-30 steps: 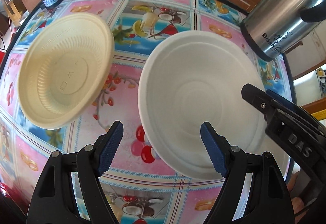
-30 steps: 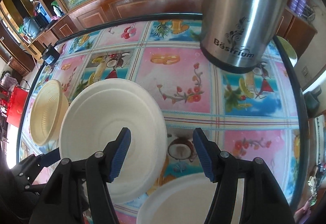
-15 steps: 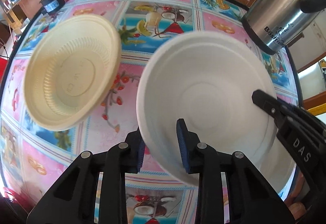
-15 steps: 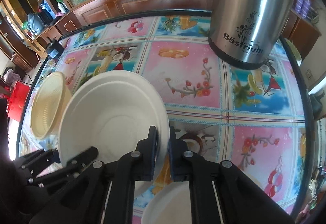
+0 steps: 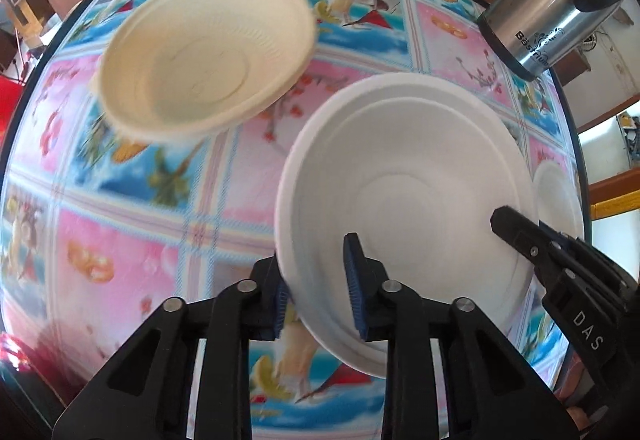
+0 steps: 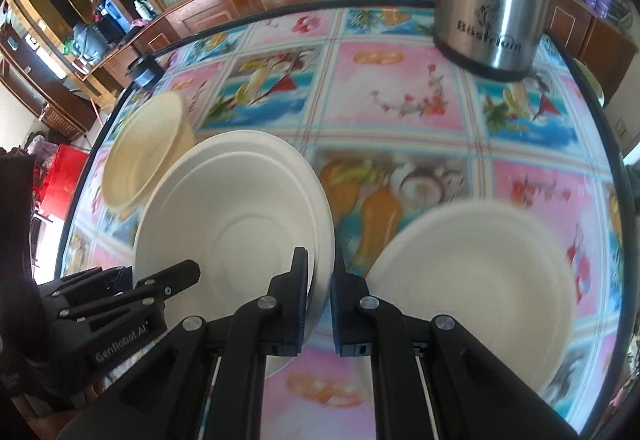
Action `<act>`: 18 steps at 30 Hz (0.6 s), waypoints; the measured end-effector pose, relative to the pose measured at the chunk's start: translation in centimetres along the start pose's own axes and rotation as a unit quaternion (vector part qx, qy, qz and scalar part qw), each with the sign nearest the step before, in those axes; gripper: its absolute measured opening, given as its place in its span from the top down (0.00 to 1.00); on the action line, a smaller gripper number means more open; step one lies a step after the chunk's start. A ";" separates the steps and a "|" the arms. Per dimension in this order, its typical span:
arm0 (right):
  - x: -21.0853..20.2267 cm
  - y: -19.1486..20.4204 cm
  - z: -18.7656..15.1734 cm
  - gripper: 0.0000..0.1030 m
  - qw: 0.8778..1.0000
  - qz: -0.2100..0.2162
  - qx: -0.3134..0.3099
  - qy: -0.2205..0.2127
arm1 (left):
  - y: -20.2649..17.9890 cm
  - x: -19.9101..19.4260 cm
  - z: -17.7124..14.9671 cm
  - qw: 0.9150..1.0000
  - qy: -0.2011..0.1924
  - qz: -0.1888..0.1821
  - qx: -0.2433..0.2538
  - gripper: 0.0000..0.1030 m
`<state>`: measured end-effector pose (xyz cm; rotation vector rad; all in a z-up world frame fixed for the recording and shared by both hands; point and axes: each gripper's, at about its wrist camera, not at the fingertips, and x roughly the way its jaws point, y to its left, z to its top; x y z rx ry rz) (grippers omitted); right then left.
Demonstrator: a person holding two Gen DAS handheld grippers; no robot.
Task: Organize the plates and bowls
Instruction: 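Close both grippers on opposite rims of the white plate, then carry the white plate with both grippers and lower it onto the green bowl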
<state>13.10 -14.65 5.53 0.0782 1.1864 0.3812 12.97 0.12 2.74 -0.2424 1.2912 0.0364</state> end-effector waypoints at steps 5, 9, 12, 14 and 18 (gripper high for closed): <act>-0.8 1.4 -2.7 0.91 1.000 0.010 0.003 0.001 | 2.1 -1.3 -2.4 1.000 0.008 -0.011 -0.007 0.85; -1.5 2.8 -5.2 0.91 1.000 0.019 0.009 0.002 | 3.9 -2.3 -4.6 1.000 0.014 -0.015 -0.005 0.85; -2.4 4.2 -6.7 0.91 1.000 0.014 0.001 -0.003 | 4.6 -3.5 -6.1 1.000 0.009 -0.013 0.002 0.85; -3.2 5.1 -7.6 0.91 1.000 0.013 -0.003 -0.008 | 5.2 -4.5 -7.2 1.000 0.005 -0.015 0.006 0.85; -5.0 6.8 -9.0 0.91 1.000 0.019 -0.004 -0.016 | 6.2 -7.1 -9.2 1.000 -0.013 -0.010 0.017 0.85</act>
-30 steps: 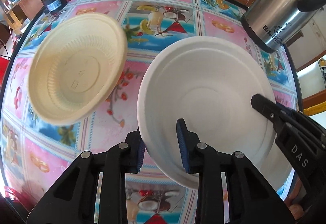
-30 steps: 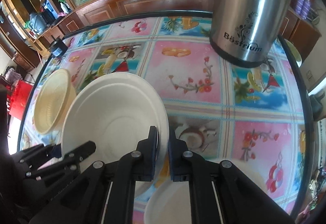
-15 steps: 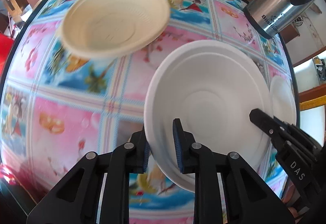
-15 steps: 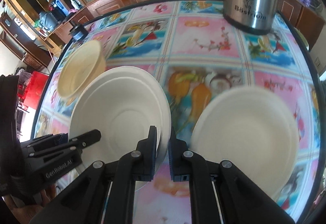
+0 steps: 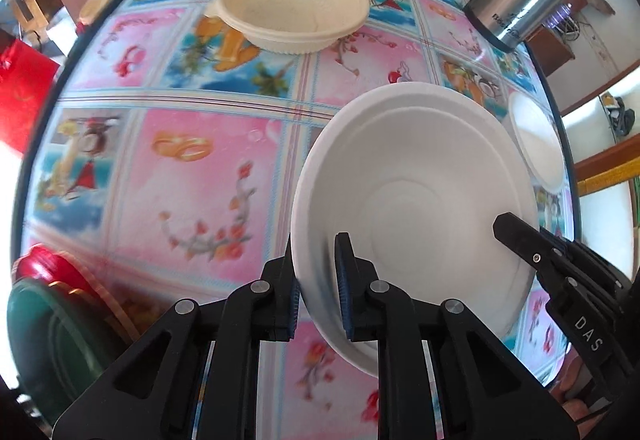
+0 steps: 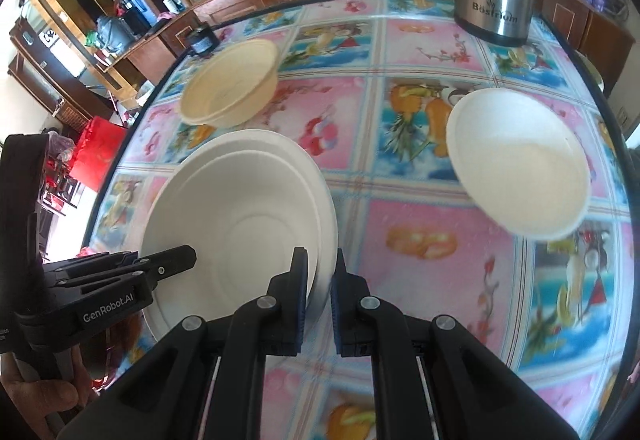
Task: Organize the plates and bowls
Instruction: 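Carry the white plate with both grippers and lower it onto the green bowl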
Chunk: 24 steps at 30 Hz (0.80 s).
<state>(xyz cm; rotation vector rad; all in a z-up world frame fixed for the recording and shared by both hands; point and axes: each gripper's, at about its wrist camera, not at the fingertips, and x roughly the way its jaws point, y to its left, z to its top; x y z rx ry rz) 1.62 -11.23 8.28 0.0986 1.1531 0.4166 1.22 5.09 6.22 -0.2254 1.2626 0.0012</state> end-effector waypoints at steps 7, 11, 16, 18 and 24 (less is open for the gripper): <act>-2.5 3.4 -1.9 0.91 1.000 0.006 -0.012 -0.014 | 2.0 -4.2 -2.8 1.000 -0.028 0.004 0.005 0.85; -3.5 5.4 -2.7 0.91 1.000 0.010 -0.022 -0.019 | 3.2 -6.0 -4.3 0.999 -0.042 0.010 0.005 0.85; -4.4 8.1 -3.6 0.91 0.999 0.019 -0.035 -0.023 | 5.5 -7.7 -5.8 0.999 -0.052 0.010 -0.007 0.85; -4.5 9.2 -4.0 0.91 0.999 0.023 -0.042 -0.023 | 6.6 -8.3 -6.5 0.998 -0.054 0.014 -0.012 0.85; -4.2 12.7 -5.1 0.91 0.997 0.038 -0.066 -0.016 | 9.9 -9.8 -8.4 0.997 -0.059 0.022 -0.034 0.85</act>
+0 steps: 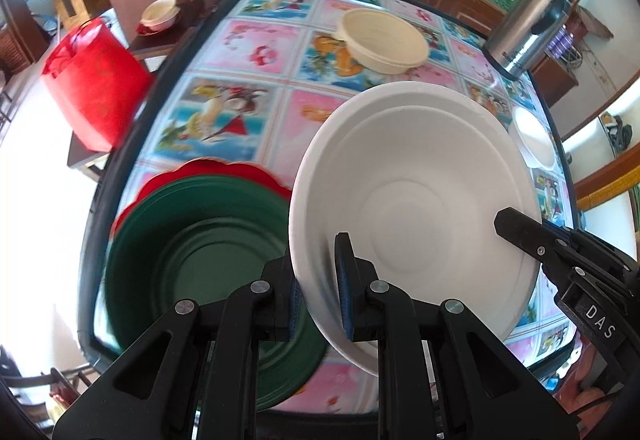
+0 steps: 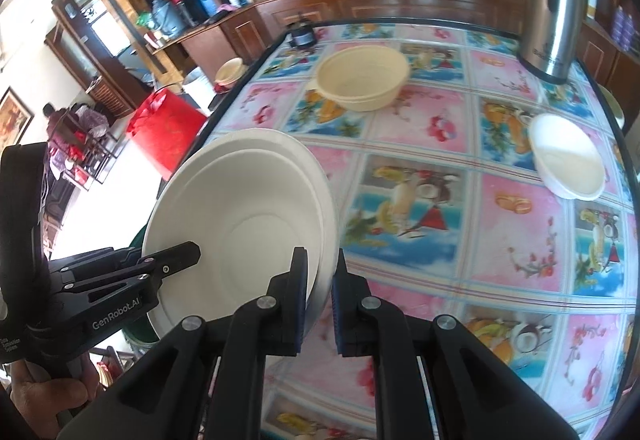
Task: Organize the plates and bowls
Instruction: 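Carry the white plate with both grippers and lower it onto the green bowl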
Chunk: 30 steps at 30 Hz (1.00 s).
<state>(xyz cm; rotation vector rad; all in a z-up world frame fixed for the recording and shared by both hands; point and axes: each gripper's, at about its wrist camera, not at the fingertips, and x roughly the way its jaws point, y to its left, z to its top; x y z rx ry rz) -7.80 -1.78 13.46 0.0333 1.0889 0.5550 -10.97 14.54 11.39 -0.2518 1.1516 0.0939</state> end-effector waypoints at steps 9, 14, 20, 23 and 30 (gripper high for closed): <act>1.5 5.1 -0.3 0.90 0.999 0.019 -0.039 0.012 | 5.2 -1.9 -1.7 0.999 -0.007 0.022 -0.033 0.85; 3.0 7.5 -0.7 0.89 0.998 0.026 -0.059 0.027 | 7.6 -2.1 -2.6 0.998 -0.003 0.033 -0.049 0.85; 4.7 9.1 -1.2 0.89 0.996 0.029 -0.074 0.046 | 9.4 -1.4 -4.0 0.997 0.012 0.043 -0.058 0.85; 5.3 9.9 -1.5 0.89 0.995 0.029 -0.081 0.054 | 10.1 -0.9 -4.4 0.997 0.017 0.045 -0.064 0.85; 6.4 10.8 -2.1 0.88 0.993 0.022 -0.090 0.068 | 10.9 0.0 -4.9 0.996 0.026 0.048 -0.068 0.85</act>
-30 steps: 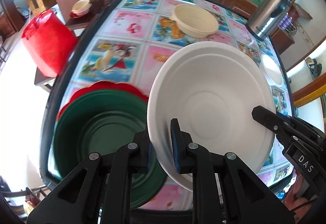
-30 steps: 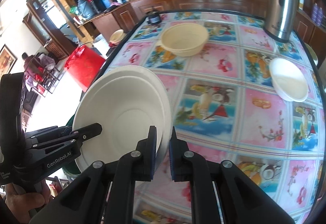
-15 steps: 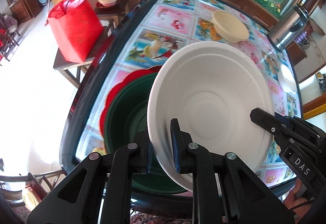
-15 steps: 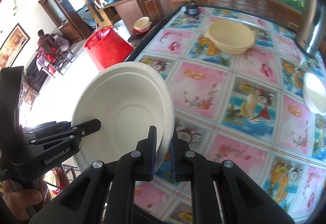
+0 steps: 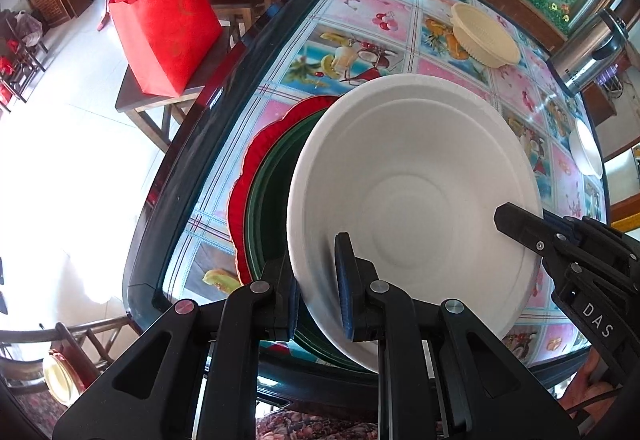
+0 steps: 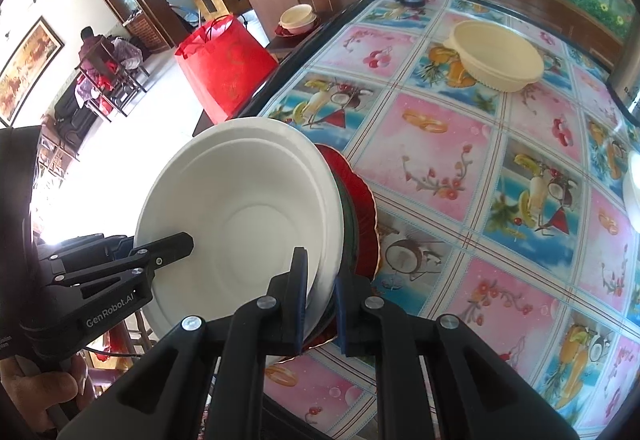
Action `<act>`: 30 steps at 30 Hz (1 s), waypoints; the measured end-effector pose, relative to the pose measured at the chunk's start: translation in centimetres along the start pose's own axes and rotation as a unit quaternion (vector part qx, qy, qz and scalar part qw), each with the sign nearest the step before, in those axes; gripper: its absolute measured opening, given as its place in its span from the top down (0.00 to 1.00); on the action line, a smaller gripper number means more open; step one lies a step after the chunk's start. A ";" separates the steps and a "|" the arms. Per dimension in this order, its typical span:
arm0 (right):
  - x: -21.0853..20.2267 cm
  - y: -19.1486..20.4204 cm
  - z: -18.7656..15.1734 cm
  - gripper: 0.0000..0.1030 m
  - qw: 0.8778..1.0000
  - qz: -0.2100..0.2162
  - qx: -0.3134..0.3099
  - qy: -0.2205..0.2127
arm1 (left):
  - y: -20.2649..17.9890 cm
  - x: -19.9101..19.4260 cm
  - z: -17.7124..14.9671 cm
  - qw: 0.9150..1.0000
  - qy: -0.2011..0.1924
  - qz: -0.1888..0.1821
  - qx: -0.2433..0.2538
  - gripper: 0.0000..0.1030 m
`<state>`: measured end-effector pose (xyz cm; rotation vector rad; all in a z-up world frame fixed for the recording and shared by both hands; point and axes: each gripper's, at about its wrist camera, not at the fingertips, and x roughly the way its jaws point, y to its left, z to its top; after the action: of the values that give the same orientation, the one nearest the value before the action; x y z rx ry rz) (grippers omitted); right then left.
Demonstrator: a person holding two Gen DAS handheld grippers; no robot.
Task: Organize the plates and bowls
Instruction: 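Carry the white plate with both grippers and lower it onto the green bowl, then lower the white plate onto the stack and open both grippers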
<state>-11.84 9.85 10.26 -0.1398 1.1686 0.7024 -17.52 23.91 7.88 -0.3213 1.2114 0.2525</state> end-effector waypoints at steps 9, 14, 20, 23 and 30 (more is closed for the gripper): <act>0.8 0.8 -0.1 0.88 1.000 -0.009 -0.009 0.008 | 0.5 0.5 0.0 1.000 0.003 0.007 0.002 0.84; 0.9 1.2 -0.1 0.88 1.000 -0.017 -0.020 0.009 | 0.4 0.5 -0.1 1.000 0.000 0.016 0.007 0.84; 1.1 1.5 0.1 0.87 0.999 -0.027 -0.030 0.007 | 0.4 0.7 0.1 1.000 -0.002 0.025 0.011 0.84; 1.2 1.6 0.1 0.86 0.999 -0.030 -0.035 0.010 | 0.4 0.7 0.2 1.000 -0.003 0.028 0.012 0.84; 1.2 1.6 0.2 0.86 0.999 -0.029 -0.036 0.012 | 0.4 0.6 0.2 0.999 -0.004 0.030 0.013 0.84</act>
<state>-12.35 11.70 9.67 -0.2423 1.1579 0.6930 -17.28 24.39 7.30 -0.2613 1.2158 0.2886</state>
